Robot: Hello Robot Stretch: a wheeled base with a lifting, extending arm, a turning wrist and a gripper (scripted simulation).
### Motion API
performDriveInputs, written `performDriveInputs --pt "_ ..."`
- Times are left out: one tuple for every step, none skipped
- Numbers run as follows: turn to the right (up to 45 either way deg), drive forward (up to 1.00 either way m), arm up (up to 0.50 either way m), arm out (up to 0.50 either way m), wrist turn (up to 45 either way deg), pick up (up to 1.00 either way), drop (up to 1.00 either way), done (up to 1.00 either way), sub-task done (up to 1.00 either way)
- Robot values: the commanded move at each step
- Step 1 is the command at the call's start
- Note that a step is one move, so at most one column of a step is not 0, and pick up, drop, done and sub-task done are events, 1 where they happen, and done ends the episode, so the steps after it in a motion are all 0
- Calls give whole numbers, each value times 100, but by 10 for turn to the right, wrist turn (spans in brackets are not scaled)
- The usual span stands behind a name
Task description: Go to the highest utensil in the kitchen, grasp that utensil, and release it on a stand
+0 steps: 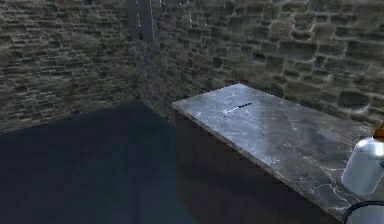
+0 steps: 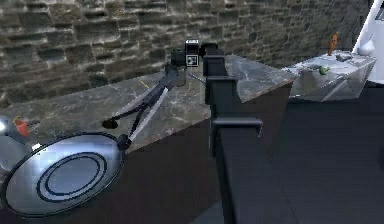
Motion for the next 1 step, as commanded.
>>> performDriveInputs --pt "0 0 0 -42 0 0 0 0 0"
